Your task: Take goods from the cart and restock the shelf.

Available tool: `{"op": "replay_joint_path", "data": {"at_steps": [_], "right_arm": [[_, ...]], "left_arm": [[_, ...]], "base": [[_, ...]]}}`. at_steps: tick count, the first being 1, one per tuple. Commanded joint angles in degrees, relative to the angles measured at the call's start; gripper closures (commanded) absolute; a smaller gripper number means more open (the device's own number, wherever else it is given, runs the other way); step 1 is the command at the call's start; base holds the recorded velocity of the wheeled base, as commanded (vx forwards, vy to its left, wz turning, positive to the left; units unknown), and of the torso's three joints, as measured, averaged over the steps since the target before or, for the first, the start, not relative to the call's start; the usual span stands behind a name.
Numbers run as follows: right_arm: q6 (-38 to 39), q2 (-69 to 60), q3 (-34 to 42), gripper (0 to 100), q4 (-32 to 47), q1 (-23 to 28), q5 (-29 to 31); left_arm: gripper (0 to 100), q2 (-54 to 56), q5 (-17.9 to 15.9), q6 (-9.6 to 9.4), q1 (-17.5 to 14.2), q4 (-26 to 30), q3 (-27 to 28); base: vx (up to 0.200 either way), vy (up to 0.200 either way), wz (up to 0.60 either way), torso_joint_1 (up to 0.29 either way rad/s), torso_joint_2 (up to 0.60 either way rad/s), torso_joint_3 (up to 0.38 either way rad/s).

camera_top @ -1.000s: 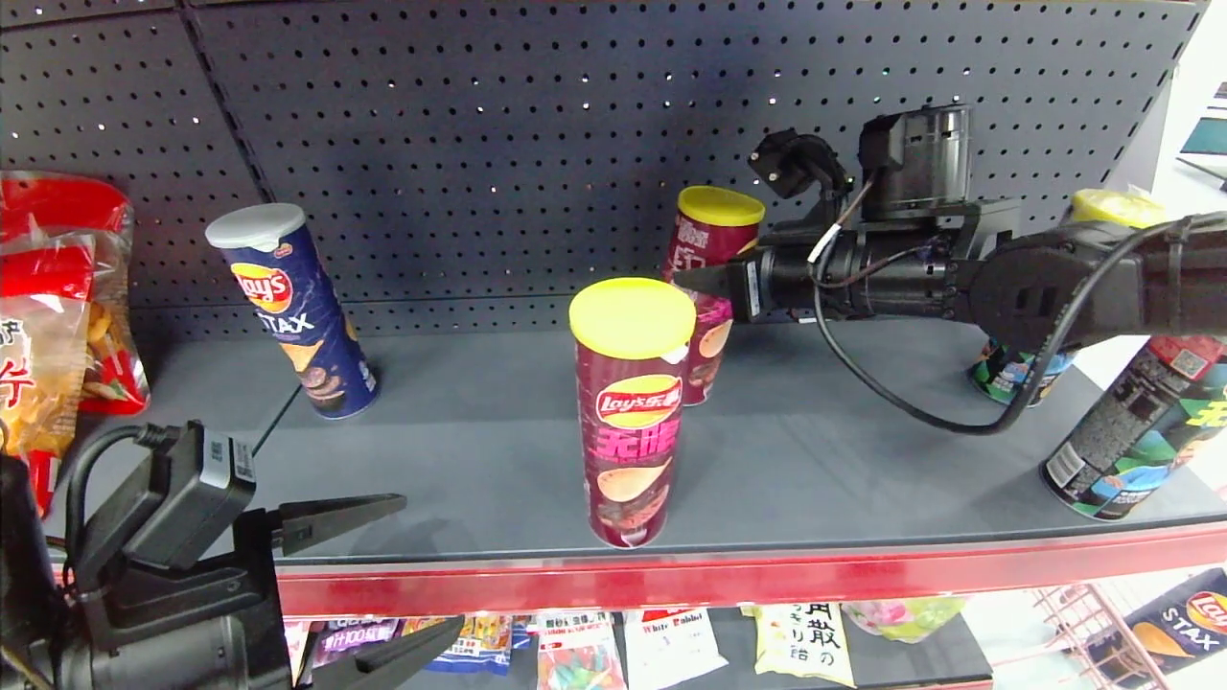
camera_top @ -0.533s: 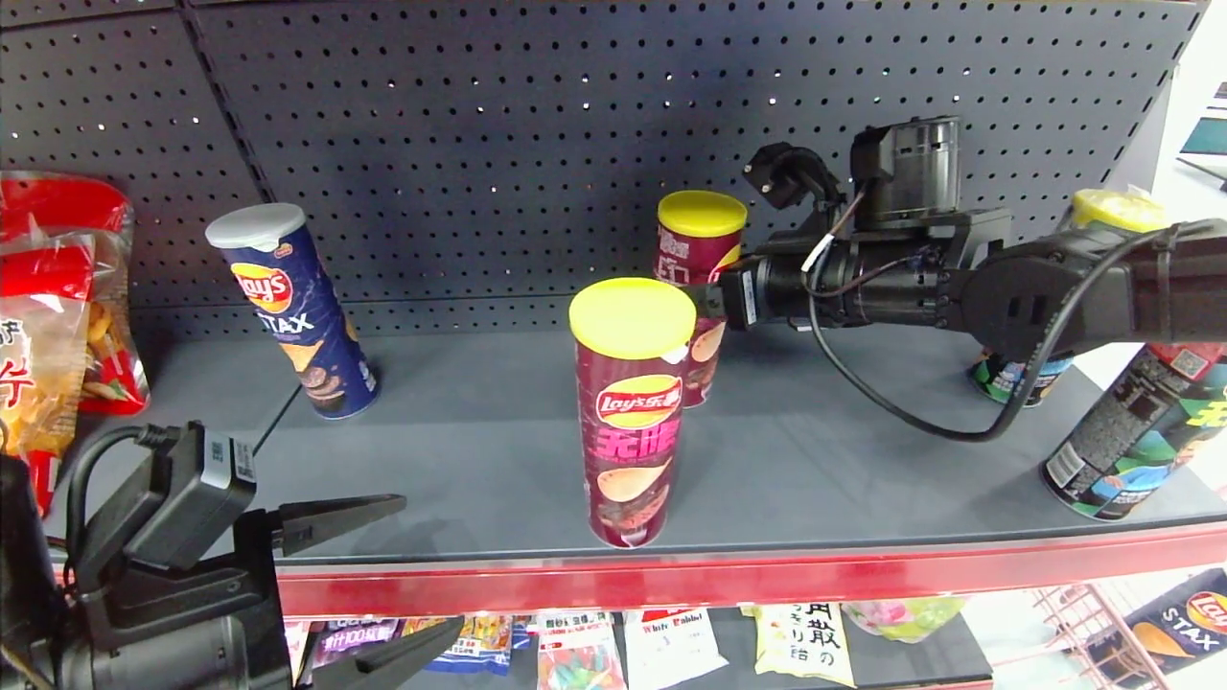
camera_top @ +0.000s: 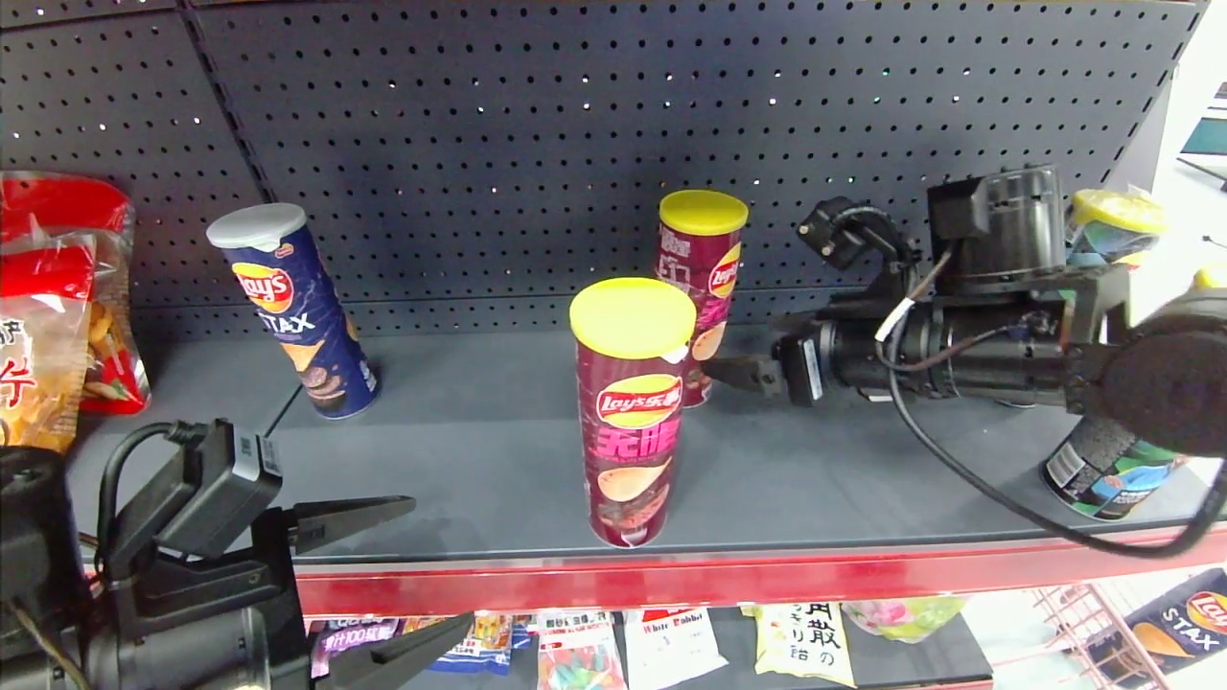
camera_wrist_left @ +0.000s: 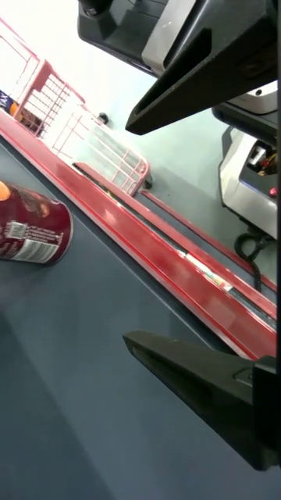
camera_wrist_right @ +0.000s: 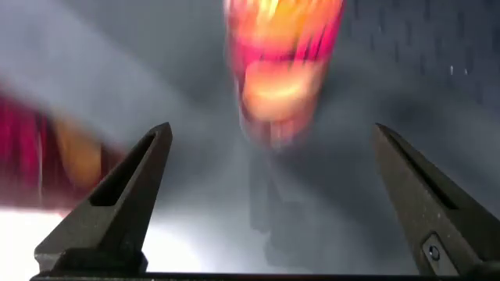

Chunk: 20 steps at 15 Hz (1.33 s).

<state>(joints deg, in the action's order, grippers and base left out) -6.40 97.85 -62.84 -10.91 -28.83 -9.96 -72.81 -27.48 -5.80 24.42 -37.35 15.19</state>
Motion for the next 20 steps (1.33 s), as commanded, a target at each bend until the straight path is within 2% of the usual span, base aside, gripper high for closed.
{"op": "replay_joint_path", "data": {"at_steps": [1,5,8,10,13,16,19,20], "right_arm": [[0.1,-10.3,9.9,0,-0.1,-0.1,2.2],[0.0,-23.8,23.5,0,-0.1,-0.2,3.8],[-0.5,-40.4,34.0,0,0.5,-1.1,4.0],[-0.5,-50.0,39.4,0,0.6,0.0,6.3],[0.1,-57.5,41.5,0,1.5,5.0,12.1],[3.3,-62.3,41.6,0,6.5,13.3,12.2],[4.3,-65.3,41.5,0,9.9,13.7,12.2],[4.3,-65.6,41.5,0,10.2,13.7,12.2]], "left_arm": [[0,-3.0,0.6,0.0,-0.1,-0.1,1.4],[0,-7.4,2.8,-0.26,-1.4,-0.1,4.9],[0,-10.9,8.8,-0.79,-1.5,0.2,5.5],[0,-14.5,12.0,-0.79,-1.4,0.0,8.5],[0,-18.6,13.2,-0.79,1.0,0.2,13.8],[0,-21.2,13.4,-0.88,3.7,0.3,16.5],[0,-21.9,13.4,-2.72,4.0,0.3,16.4],[0,-22.3,13.3,-2.72,4.1,0.3,16.7]], "base": [[0.0,0.0,0.0,0.0,0.0,0.0],[0.0,0.0,0.0,0.0,0.0,0.0],[0.0,0.0,0.0,0.0,0.0,0.0],[0.0,0.0,0.0,0.0,0.0,0.0],[0.0,0.0,0.0,0.0,0.0,0.0],[0.0,0.0,0.0,0.0,0.0,0.0],[0.0,0.0,0.0,0.0,0.0,0.0],[0.0,0.0,0.0,0.0,0.0,0.0]]}}
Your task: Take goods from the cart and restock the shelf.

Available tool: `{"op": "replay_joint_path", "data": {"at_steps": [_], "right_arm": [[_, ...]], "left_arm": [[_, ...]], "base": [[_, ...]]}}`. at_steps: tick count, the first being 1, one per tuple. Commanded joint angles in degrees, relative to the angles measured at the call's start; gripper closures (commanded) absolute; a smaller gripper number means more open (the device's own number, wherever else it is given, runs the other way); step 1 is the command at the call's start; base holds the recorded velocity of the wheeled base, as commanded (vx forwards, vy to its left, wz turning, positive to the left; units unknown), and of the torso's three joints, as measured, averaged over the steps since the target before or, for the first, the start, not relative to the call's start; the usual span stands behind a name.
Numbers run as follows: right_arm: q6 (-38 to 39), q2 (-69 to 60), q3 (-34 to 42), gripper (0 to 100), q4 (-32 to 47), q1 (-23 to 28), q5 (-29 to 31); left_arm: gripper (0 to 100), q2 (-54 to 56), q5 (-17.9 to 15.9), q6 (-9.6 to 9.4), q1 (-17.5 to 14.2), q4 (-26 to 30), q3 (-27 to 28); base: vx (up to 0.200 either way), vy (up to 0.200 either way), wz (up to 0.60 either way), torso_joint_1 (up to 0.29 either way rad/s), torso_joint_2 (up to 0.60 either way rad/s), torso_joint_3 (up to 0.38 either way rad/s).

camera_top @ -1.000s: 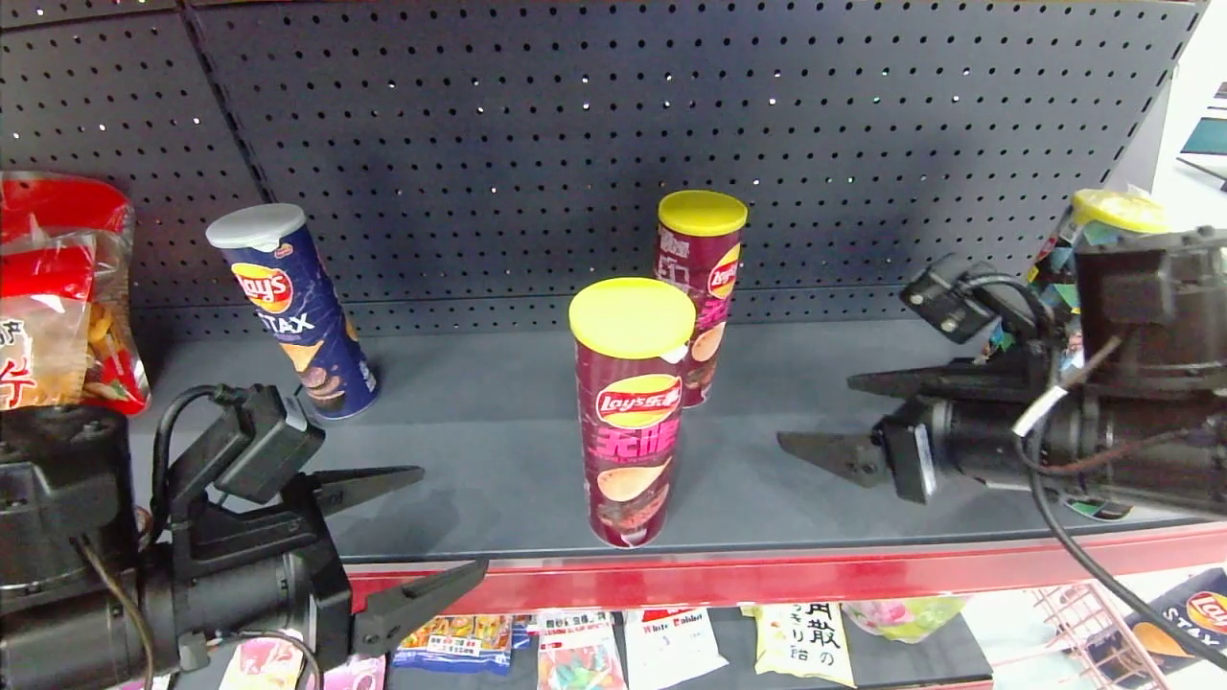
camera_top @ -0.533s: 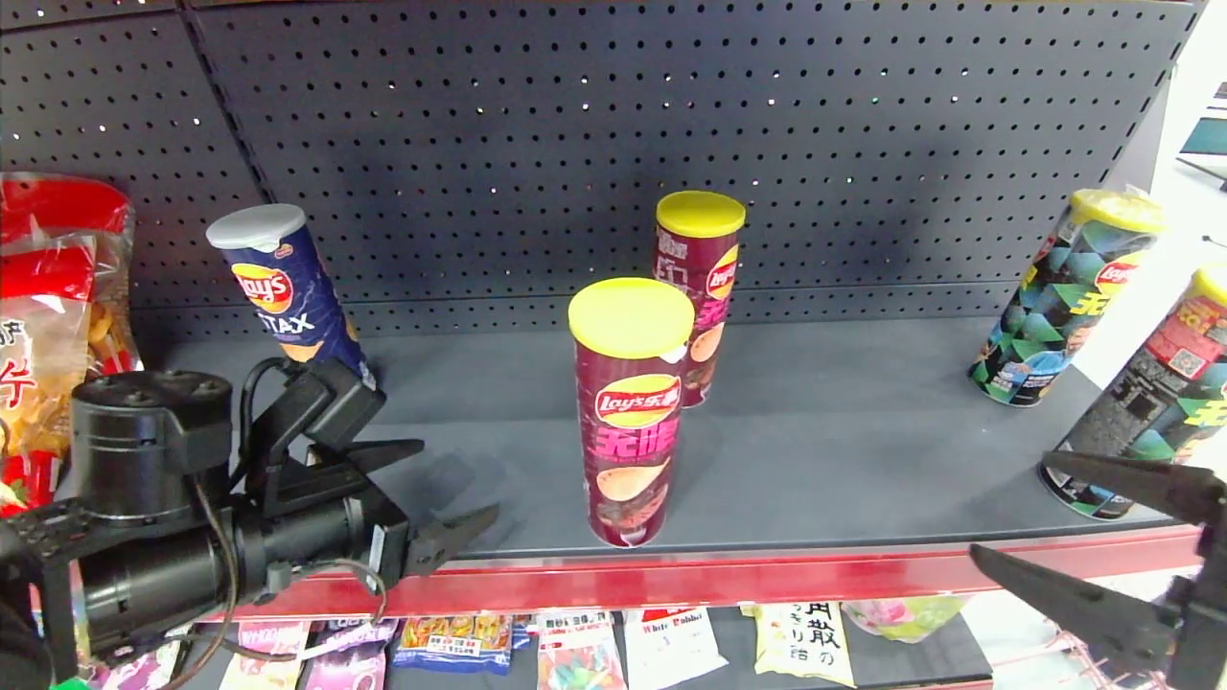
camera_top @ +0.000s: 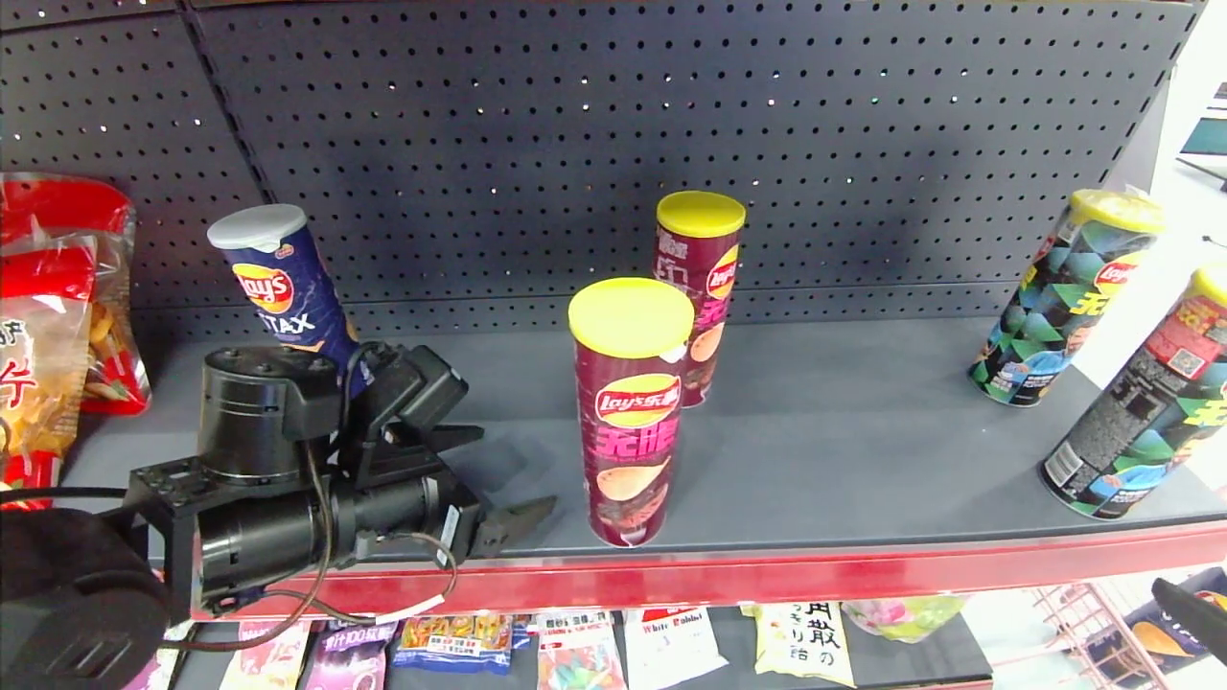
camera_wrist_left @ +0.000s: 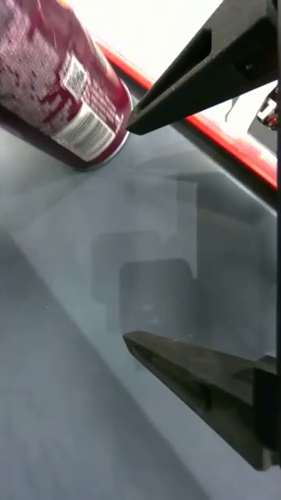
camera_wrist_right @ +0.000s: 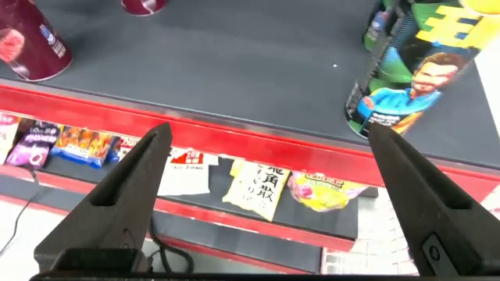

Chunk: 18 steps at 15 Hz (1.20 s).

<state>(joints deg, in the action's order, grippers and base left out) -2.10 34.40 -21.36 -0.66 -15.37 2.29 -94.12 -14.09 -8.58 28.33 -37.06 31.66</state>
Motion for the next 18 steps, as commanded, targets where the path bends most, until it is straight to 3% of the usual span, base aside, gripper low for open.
{"op": "replay_joint_path", "data": {"at_steps": [1,18], "right_arm": [[0.1,-2.1,0.0,0,0.0,0.3,0.0],[0.4,-2.1,0.3,0,0.0,0.3,0.1]], "left_arm": [[0,-1.3,-0.1,-0.03,0.6,0.0,0.9],[0,-8.4,-0.1,-0.03,4.0,0.0,8.9]], "base": [[0.0,0.0,0.0,0.0,0.0,0.0],[0.0,0.0,0.0,0.0,0.0,0.0]]}}
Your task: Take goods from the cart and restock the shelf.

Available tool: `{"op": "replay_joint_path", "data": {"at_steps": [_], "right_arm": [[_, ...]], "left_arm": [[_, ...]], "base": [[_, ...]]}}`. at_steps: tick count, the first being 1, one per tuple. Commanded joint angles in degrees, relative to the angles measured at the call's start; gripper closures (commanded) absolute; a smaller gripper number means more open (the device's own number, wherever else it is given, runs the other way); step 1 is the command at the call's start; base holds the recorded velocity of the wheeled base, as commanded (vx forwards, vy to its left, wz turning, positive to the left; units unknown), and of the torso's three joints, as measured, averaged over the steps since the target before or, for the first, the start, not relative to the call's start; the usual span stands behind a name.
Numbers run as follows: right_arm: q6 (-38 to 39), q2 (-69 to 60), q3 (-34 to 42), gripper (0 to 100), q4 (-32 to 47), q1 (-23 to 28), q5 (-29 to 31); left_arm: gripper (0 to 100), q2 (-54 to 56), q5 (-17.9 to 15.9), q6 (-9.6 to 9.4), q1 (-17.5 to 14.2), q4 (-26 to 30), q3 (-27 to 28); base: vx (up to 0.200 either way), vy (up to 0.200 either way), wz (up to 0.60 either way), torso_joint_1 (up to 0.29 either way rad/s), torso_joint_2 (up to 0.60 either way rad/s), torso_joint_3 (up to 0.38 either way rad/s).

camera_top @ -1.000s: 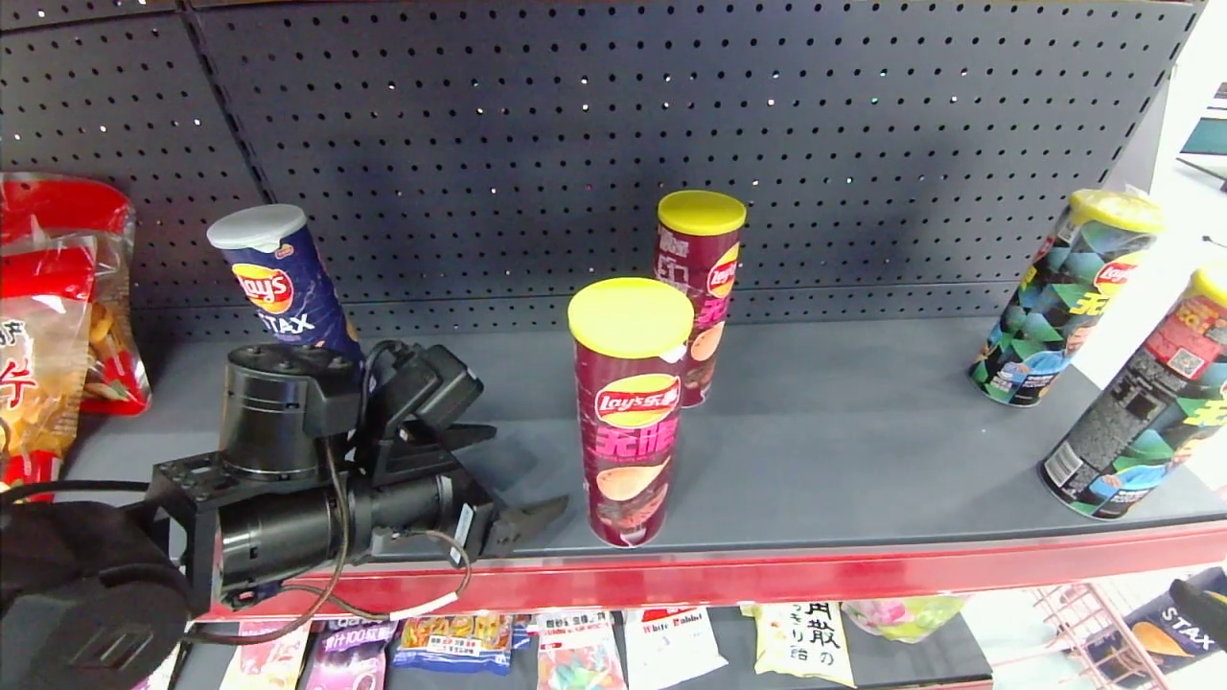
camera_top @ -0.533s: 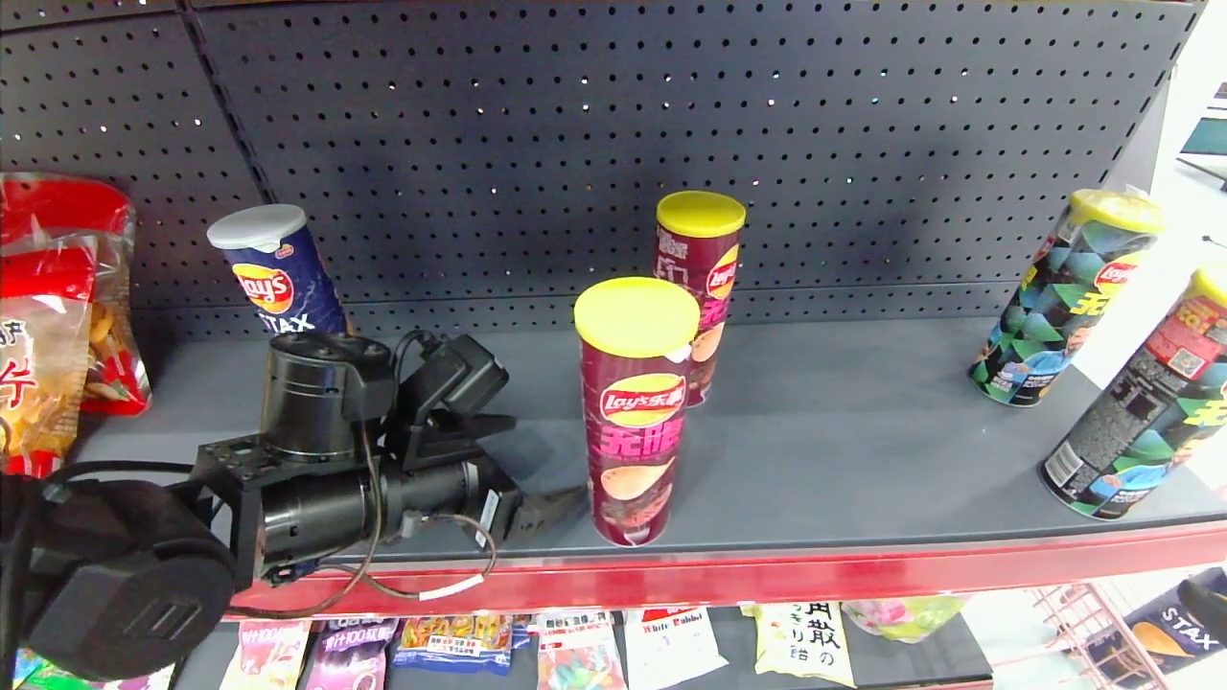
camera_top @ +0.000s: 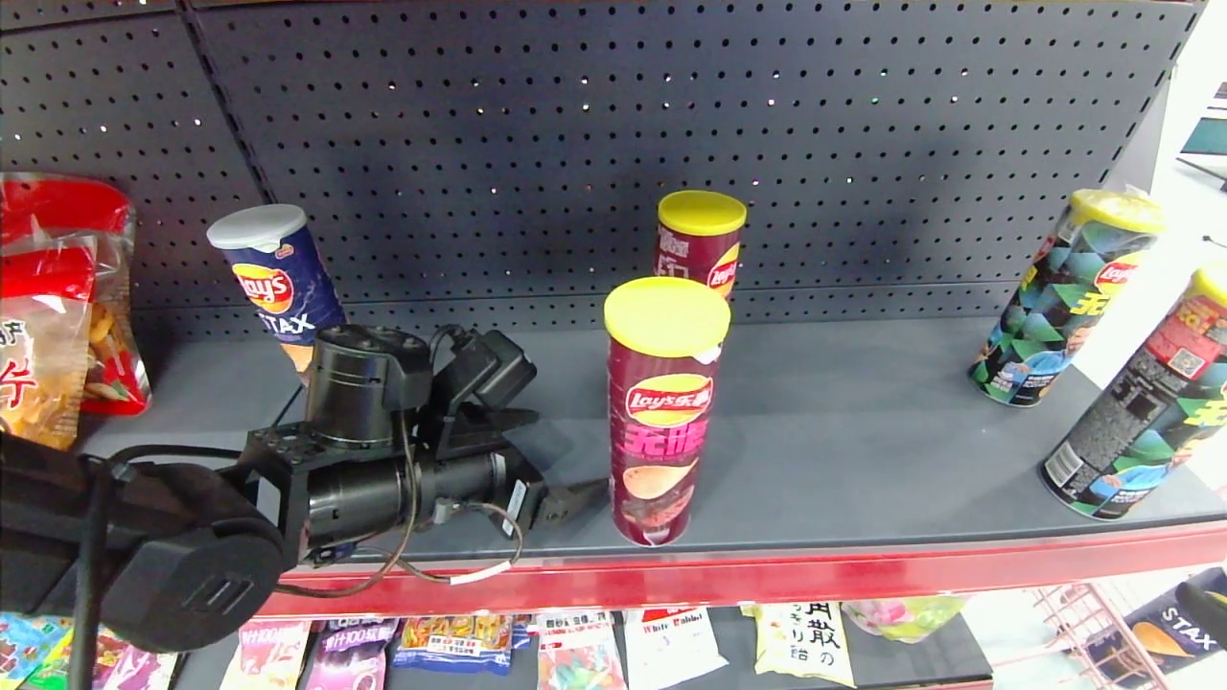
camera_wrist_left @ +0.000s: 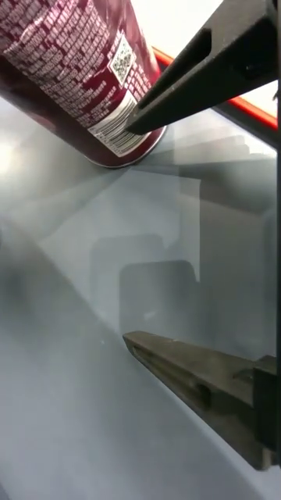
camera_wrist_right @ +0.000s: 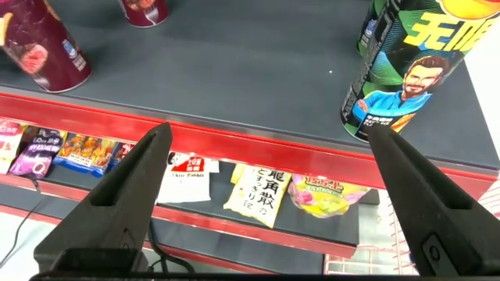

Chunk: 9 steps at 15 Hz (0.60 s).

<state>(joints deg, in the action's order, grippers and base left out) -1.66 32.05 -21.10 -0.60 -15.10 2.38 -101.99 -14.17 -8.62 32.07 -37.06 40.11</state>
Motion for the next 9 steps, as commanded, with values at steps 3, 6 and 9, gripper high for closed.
{"op": "replay_joint_path", "data": {"at_steps": [3,6,9], "right_arm": [[0.0,0.3,0.0,0,0.0,0.0,0.0],[0.0,0.3,0.0,0,0.0,0.0,0.0],[0.0,0.4,0.0,0,0.0,0.0,0.0]], "left_arm": [[0,-1.1,0.0,0.01,1.0,0.1,0.9],[0,-1.1,0.0,0.01,1.4,0.1,0.9],[0,-1.1,0.0,0.01,2.0,0.4,0.8]], "base": [[0.0,0.0,0.0,0.0,0.0,0.0],[0.0,0.0,0.0,0.0,0.0,0.0],[0.0,0.0,0.0,0.0,0.0,0.0]]}}
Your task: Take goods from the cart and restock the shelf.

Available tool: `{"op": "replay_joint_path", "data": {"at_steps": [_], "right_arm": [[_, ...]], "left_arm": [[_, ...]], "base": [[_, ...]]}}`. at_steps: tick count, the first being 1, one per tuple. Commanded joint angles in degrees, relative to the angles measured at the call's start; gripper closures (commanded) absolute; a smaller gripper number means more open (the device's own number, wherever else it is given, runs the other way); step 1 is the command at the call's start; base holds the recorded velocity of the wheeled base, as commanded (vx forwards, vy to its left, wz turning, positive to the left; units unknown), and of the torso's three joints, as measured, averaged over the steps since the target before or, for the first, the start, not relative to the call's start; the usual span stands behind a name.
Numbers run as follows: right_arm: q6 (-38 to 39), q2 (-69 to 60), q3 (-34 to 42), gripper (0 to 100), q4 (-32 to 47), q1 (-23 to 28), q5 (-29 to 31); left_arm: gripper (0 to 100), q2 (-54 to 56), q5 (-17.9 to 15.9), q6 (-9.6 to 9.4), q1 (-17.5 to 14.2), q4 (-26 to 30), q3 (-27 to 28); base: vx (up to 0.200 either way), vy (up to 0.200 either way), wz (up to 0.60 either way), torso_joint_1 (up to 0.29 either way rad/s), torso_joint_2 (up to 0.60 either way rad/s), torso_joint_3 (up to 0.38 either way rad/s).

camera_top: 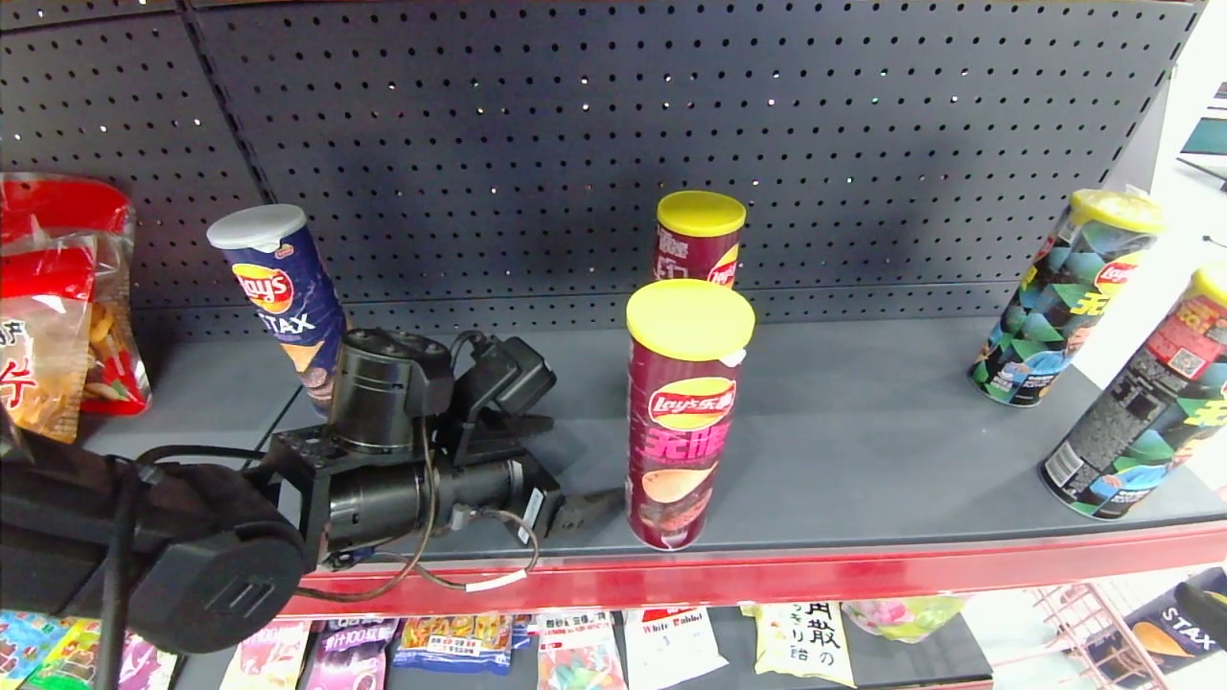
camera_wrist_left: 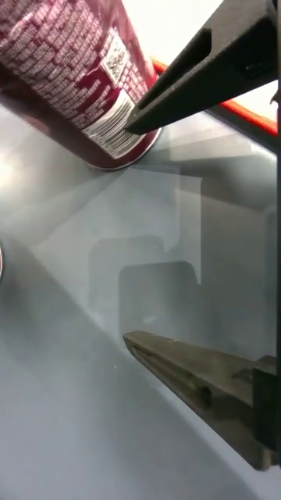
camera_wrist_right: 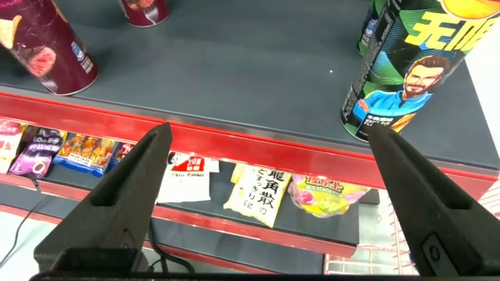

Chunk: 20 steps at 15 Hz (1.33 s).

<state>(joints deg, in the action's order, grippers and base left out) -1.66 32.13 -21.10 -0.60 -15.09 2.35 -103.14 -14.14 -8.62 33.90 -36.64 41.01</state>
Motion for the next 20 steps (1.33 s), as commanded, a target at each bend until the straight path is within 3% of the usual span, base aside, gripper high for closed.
{"op": "replay_joint_path", "data": {"at_steps": [1,20], "right_arm": [[0.0,0.2,0.0,0,-0.1,0.0,0.0],[1.6,0.2,0.0,0,0.0,0.0,0.1]], "left_arm": [[0,0.0,0.0,0.01,0.3,0.2,0.0],[0,-2.9,0.1,0.01,2.0,0.1,3.4]], "base": [[0.0,0.0,0.0,0.0,0.0,0.0],[0.0,0.0,0.0,0.0,0.0,0.0]]}}
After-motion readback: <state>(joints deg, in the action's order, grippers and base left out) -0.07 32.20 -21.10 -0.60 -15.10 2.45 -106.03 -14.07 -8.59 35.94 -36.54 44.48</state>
